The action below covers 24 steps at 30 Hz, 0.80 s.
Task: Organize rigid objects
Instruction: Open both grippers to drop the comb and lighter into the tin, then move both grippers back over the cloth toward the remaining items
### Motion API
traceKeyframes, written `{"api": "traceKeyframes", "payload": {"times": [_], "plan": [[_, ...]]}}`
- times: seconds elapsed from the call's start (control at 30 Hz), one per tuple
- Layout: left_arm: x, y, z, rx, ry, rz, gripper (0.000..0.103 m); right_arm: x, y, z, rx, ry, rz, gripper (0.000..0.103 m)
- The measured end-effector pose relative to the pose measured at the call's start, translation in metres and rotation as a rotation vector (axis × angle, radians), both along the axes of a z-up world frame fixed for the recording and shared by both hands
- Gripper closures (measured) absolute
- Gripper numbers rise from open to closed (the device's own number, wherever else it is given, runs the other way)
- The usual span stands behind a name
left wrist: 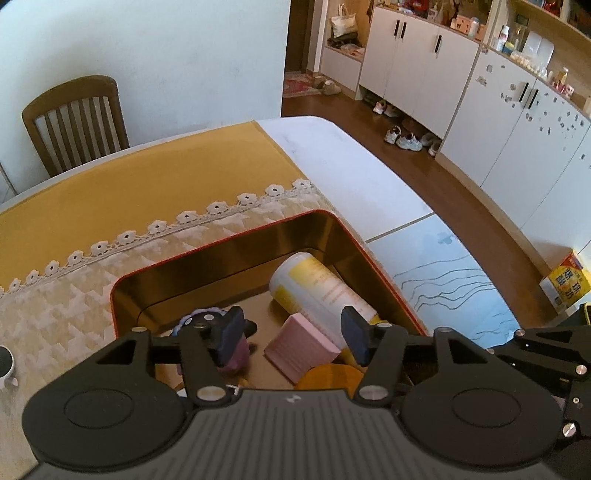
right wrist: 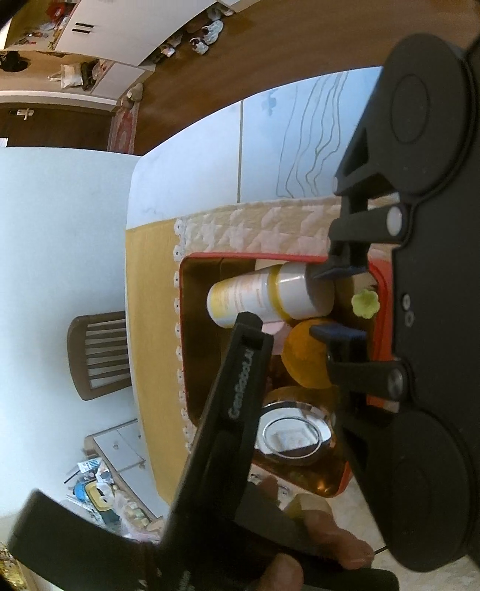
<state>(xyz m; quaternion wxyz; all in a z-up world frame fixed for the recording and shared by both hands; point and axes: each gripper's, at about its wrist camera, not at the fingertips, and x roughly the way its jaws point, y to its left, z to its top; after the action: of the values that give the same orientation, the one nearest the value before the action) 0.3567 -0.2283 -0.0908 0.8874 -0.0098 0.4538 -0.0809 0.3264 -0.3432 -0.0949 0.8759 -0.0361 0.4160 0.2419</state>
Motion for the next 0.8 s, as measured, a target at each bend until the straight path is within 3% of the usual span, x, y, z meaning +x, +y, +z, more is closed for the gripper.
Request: {"api": "traceKeyframes", "payload": {"times": [0.23, 0.37, 0.6, 0.7, 0.8], "plan": [[-0.016, 0.009, 0.014, -0.018, -0.044, 0.005, 0.045, -0.006, 0.002, 0.008, 0.008, -0.013, -0.011, 0.069], [-0.027, 0.016, 0.023, -0.023, -0.071, 0.006, 0.045, -0.012, 0.005, 0.013, 0.020, -0.019, -0.020, 0.056], [-0.051, 0.036, 0.040, -0.047, -0.115, 0.010, 0.045, -0.026, 0.016, 0.028, 0.031, -0.039, -0.014, 0.054], [-0.063, 0.048, 0.046, -0.058, -0.130, 0.011, 0.045, -0.033, 0.021, 0.034, 0.035, -0.049, -0.017, 0.046], [-0.075, 0.059, 0.052, -0.066, -0.148, 0.011, 0.035, -0.040, 0.030, 0.039, 0.035, -0.055, -0.018, 0.043]]}}
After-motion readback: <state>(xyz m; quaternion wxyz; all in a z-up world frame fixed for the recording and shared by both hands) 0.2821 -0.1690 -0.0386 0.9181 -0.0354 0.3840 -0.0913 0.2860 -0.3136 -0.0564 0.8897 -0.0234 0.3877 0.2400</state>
